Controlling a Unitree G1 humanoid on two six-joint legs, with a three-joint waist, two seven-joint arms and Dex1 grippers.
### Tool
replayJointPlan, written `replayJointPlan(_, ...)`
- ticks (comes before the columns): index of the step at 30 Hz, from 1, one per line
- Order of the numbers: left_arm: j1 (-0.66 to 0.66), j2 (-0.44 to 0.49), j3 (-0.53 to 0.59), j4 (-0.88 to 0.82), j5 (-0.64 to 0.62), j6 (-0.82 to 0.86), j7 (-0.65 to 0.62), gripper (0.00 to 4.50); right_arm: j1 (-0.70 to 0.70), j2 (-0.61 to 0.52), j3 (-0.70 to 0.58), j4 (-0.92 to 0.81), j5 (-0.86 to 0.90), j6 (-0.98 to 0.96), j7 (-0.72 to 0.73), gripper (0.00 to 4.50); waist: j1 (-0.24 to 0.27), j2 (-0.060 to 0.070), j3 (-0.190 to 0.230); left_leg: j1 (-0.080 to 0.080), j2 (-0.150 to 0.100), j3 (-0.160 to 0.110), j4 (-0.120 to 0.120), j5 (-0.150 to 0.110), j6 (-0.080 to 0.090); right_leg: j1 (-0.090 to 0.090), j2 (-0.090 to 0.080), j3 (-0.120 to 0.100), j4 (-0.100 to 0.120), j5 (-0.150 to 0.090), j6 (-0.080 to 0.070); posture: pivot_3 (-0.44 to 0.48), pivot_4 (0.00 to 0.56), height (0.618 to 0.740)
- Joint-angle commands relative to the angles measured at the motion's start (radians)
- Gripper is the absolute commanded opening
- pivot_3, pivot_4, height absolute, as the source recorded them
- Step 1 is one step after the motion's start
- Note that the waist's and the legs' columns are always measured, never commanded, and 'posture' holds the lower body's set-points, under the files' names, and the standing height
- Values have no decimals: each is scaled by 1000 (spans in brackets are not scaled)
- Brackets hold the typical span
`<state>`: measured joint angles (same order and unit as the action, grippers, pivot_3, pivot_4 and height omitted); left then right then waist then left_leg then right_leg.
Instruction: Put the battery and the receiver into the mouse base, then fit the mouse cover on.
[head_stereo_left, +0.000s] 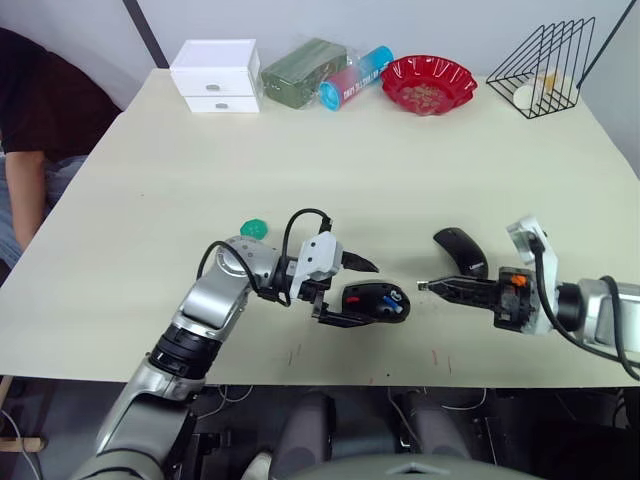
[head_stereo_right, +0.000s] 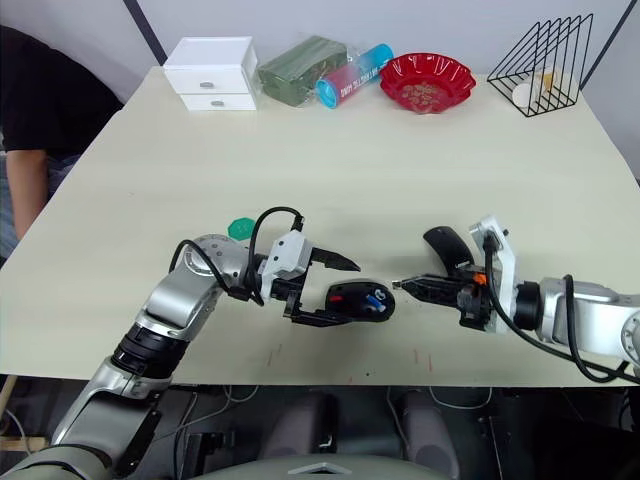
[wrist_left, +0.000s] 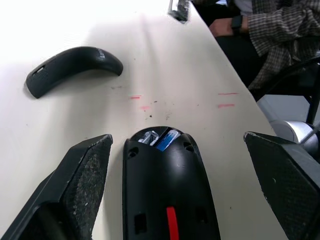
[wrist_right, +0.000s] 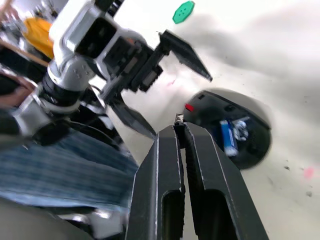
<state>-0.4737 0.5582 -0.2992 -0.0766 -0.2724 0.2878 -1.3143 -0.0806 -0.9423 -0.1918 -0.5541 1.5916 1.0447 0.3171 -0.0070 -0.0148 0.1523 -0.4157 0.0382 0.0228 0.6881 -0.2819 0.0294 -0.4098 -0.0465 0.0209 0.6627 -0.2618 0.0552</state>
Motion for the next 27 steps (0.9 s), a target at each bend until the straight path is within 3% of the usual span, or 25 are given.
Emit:
replayJointPlan(1, -1, 0, -21, -19, 22, -8, 17, 4483, 79, -21, -58, -76, -190, -82, 155, 0, -1, 0, 0, 0, 0, 0, 0, 0, 0, 0, 0, 0, 0, 0, 0, 0, 150, 740)
replayJointPlan(5, -3, -15, -50, 11, 56, -20, 37, 4483, 177, -5, -61, -120, -398, -203, 283, 0, 1, 0, 0, 1, 0, 0, 0, 0, 0, 1, 0, 0, 0, 0, 0, 0, 150, 740)
replayJointPlan(16, -17, -38, -76, 71, 120, -52, 62, 4483, 285, 101, -31, -122, -737, -480, 455, 0, 2, 0, 0, 1, -1, 0, 1, 0, 0, 1, 0, 1, 1, 0, 1, 0, 150, 740)
replayJointPlan(27, -25, -73, -108, 123, 154, -54, 74, 4483, 233, 126, -26, -131, -761, -492, 497, 0, 3, 0, 0, 2, -1, 0, 1, 0, 0, 1, 0, 0, 1, 0, 1, 0, 150, 740)
